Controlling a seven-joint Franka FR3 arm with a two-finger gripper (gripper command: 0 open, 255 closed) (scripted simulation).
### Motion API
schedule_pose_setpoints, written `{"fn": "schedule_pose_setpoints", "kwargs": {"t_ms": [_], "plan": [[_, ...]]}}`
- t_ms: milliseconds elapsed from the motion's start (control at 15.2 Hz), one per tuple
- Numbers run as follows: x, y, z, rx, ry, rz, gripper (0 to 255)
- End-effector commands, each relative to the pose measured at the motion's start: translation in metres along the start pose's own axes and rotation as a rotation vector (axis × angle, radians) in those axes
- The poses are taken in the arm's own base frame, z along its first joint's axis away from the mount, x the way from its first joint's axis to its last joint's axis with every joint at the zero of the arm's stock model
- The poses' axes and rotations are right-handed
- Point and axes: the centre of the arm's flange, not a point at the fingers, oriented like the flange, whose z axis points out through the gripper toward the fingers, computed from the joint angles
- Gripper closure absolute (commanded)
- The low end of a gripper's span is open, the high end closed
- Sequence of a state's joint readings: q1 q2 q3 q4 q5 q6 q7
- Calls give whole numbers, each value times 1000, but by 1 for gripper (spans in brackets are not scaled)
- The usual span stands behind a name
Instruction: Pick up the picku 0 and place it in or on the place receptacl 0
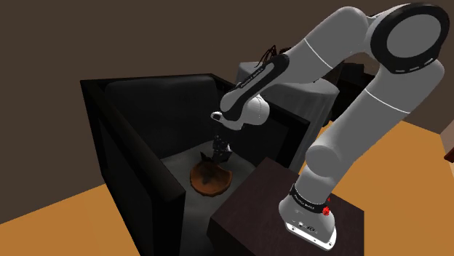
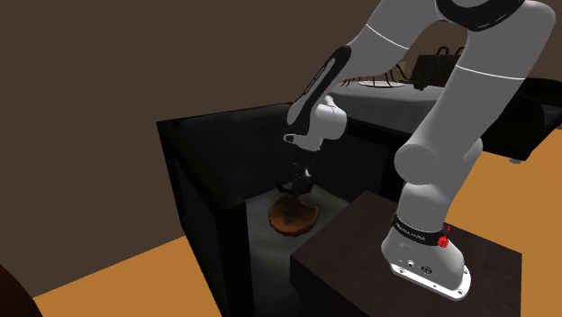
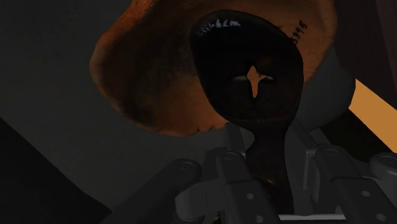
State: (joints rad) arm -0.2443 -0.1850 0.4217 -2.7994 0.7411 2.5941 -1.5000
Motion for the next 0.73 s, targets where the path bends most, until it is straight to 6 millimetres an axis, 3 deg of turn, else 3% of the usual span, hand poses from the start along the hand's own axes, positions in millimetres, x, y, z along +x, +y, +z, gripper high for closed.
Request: {"fn": "schedule_pose_setpoints", "kwargs": {"t_ms": [0, 660], "plan": [[-6, 1, 7, 0, 0, -1, 255], [-18, 7, 51, 0, 0, -1, 255]]}}
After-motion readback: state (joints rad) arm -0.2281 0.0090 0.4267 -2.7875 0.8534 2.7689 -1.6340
